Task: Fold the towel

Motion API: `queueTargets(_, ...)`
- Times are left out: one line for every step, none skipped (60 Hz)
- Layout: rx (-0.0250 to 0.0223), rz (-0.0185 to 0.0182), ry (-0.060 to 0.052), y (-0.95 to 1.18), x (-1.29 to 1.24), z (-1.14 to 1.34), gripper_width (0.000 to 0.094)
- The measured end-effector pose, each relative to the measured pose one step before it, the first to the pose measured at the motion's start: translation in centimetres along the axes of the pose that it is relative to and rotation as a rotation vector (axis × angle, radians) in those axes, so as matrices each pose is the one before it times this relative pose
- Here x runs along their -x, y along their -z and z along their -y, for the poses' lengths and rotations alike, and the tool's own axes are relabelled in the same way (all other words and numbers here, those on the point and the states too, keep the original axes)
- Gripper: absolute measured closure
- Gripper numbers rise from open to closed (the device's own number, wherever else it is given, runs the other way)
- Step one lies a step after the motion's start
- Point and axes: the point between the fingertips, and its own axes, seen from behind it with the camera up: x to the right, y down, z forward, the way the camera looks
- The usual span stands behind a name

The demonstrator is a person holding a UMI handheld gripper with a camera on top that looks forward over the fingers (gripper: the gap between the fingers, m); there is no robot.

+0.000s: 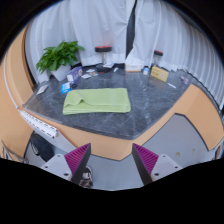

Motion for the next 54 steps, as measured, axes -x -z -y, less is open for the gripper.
queueTargets(-0.00032, 0.01538, 0.0021, -0.703, 1.251, -0.133, 0.0089)
queueTargets(-0.00147, 0.01347, 0.0016, -0.741, 1.212, -0.014, 0.0088)
queueTargets(-0.00219, 0.01258, 0.0018, -0.772, 1.158, 0.051, 0.0087)
queueTargets(-0.0026, 0.01272, 0.0025, -0.818, 1.23, 0.116, 0.0086)
queueTargets(-0.00451, 0.01347, 0.0033, -0.831, 1.244, 0.229, 0.009)
queueTargets(-0.00711, 0.01363, 0.0033, -0.821, 1.264, 0.369, 0.0088)
queueTargets(-0.00988, 0.0125, 0.0035, -0.829, 1.227, 0.459, 0.0089)
queueTargets(-0.01063, 0.01096, 0.0032, -0.887, 1.207, 0.533, 0.0091)
queueTargets(-0.01148, 0.00979, 0.0028, -0.939, 1.165, 0.59, 0.0089)
queueTargets(-0.01083, 0.00911, 0.0031, -0.982, 1.147, 0.643, 0.0088)
queueTargets(-0.00842, 0.00925, 0.0062, -0.962, 1.112, 0.656, 0.0085)
queueTargets(-0.00919, 0.00747, 0.0066, -0.974, 1.04, 0.73, 0.0086)
queueTargets(-0.0116, 0.00569, 0.0058, -0.978, 0.939, 0.8, 0.0087)
queueTargets(-0.01438, 0.00467, 0.0037, -0.947, 0.913, 0.846, 0.0085)
queueTargets(-0.01568, 0.00406, 0.002, -0.972, 0.847, 0.883, 0.0087)
queueTargets(-0.01499, 0.00462, 0.0018, -0.999, 0.866, 0.806, 0.0084)
queueTargets(-0.01014, 0.00635, 0.0034, -0.995, 0.889, 0.71, 0.0088)
queueTargets(-0.0015, 0.00905, 0.004, -0.881, 0.843, 0.639, 0.0089)
queueTargets(-0.00204, 0.00395, 0.0043, -1.09, 0.842, 0.395, 0.0087)
queueTargets(0.00001, 0.00372, 0.0025, -0.832, 0.571, 0.689, 0.0084)
queueTargets(-0.00723, 0.00002, 0.0026, -1.125, 0.649, 0.531, 0.0084)
queueTargets(-0.00737, 0.00065, -0.0005, -0.906, 0.623, 0.73, 0.0087)
queueTargets(-0.00757, -0.00105, 0.0012, -0.946, 0.401, 0.648, 0.0088)
queueTargets(-0.00741, -0.00322, 0.0015, -0.967, 0.356, 0.575, 0.0086)
queueTargets(-0.00525, -0.00497, 0.0028, -0.953, 0.279, 0.487, 0.0085)
queueTargets(-0.00173, -0.00624, 0.0046, -0.923, 0.216, 0.406, 0.0086)
queueTargets(0.00077, -0.00722, 0.0049, -0.883, 0.179, 0.295, 0.0084)
queueTargets(0.00152, -0.00761, 0.0042, -0.913, 0.102, 0.28, 0.0087)
queueTargets(0.00056, -0.00742, 0.003, -0.843, 0.078, 0.255, 0.0089)
queueTargets(-0.00114, -0.00787, 0.0018, -0.855, 0.078, 0.272, 0.0086)
queueTargets(-0.0003, -0.00784, 0.0015, -0.847, 0.044, 0.184, 0.0087)
queueTargets(0.00086, -0.00268, 0.0027, -0.971, -0.294, 0.05, 0.0085)
queueTargets(0.00545, -0.01028, 0.0005, -0.723, 0.16, -0.063, 0.0086)
queueTargets(0.00643, -0.00893, 0.0001, -0.79, -0.034, -0.097, 0.0089)
queueTargets(0.00683, -0.01066, -0.0003, -0.768, -0.119, -0.132, 0.0091)
queueTargets(0.00731, -0.0127, -0.0017, -0.743, -0.183, -0.197, 0.0093)
queueTargets(0.00842, -0.01382, -0.0026, -0.693, -0.247, -0.26, 0.0093)
queueTargets(0.01009, -0.01307, -0.0028, -0.66, -0.234, -0.298, 0.009)
queueTargets(0.01135, -0.0111, -0.0022, -0.634, -0.226, -0.3, 0.0092)
queueTargets(0.0101, -0.00893, -0.0021, -0.548, -0.181, -0.291, 0.0098)
queueTargets(0.00669, -0.00633, -0.0015, -0.497, -0.161, -0.211, 0.0109)
queueTargets(-0.00132, -0.00368, 0.0007, -0.522, -0.231, -0.064, 0.0122)
queueTargets(-0.00749, -0.00773, 0.0047, -0.195, -0.258, 0.089, 0.0145)
queueTargets(-0.01204, -0.01062, 0.0086, -0.193, -0.22, 0.208, 0.018)
queueTargets(-0.00994, -0.01035, 0.013, -0.171, -0.204, 0.144, 0.0217)
queueTargets(-0.00296, -0.01303, 0.0166, -0.136, -0.258, -0.052, 0.0275)
queueTargets(0.00177, -0.01442, 0.0213, -0.134, -0.273, -0.175, 0.0335)
queueTargets(0.00219, -0.01313, 0.0265, -0.055, -0.256, -0.179, 0.0384)
queueTargets(-0.01011, -0.00324, 0.0207, -0.036, 0.039, 0.167, 0.043)
queueTargets(-0.01302, 0.00345, 0.015, -0.049, 0.196, 0.208, 0.0483)
queueTargets(-0.00328, -0.00012, 0.0136, -0.091, 0.078, -0.048, 0.0536)
queueTargets(0.00089, -0.00112, 0.0112, -0.16, -0.006, 0.062, 0.0582)
queueTargets(-0.00677, 0.00236, 0.0109, -0.031, -0.039, 0.106, 0.0605)
queueTargets(-0.00231, -0.00023, 0.0074, -0.05, 0.012, 0.02, 0.0635)
